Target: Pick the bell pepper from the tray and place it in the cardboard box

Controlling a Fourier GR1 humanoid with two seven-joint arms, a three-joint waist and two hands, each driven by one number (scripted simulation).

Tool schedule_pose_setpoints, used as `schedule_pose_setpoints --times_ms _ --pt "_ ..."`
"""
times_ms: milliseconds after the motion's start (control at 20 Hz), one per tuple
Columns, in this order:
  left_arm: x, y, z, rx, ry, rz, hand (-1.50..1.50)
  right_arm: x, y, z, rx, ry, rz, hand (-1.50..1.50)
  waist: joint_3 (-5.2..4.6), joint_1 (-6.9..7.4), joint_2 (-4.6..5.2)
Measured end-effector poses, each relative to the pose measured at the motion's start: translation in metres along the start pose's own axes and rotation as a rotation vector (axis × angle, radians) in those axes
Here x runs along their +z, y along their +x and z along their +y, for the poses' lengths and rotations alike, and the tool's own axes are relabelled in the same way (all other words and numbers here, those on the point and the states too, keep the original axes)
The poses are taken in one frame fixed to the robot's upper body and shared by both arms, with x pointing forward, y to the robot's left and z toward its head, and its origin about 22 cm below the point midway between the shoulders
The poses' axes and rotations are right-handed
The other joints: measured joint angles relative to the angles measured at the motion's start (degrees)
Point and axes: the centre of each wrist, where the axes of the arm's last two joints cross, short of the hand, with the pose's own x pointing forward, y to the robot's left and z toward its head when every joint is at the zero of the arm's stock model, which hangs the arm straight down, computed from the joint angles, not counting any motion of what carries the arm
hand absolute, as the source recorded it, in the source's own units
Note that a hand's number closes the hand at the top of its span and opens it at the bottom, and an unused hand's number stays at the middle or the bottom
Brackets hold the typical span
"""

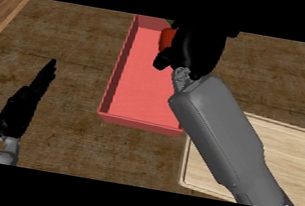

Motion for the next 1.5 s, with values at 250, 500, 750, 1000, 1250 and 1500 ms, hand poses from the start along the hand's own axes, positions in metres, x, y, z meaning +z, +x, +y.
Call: schedule_pose_setpoints --times_ms 250,500,750,1000,1250,1500 --pt "-0.003 0.004 -0.006 -0.002 -0.009 -0.005 0.0 -0.029 -0.006 0.028 0.006 0.057 0.078 1.5 0.02 0.51 0.27" --pt "-0.002 0.004 -0.003 -0.002 -0.016 -0.011 0.0 -0.049 -0.023 0.051 -0.03 0.091 0.178 -1.5 0.02 1.13 0.46" --pt "-0.005 0.006 -0.008 0.002 -0.031 -0.019 0.0 -0.058 -0.033 0.068 -0.085 0.081 0.229 -1.5 0.04 1.8 0.72" --pt "-0.005 0.006 -0.011 -0.001 -0.03 -0.022 0.0 -0.061 -0.035 0.07 -0.225 -0.028 0.224 -1.5 0.06 1.66 0.62" --pt "-0.002 -0.001 -0.004 0.001 -0.011 -0.002 0.0 -0.066 -0.037 0.064 -0.401 -0.181 0.219 -1.5 0.09 0.46 0.29" --pt "0.003 -0.009 -0.003 0.002 0.015 0.016 0.0 -0.066 -0.043 0.055 -0.579 -0.296 0.215 -1.5 0.1 -1.25 -0.24"
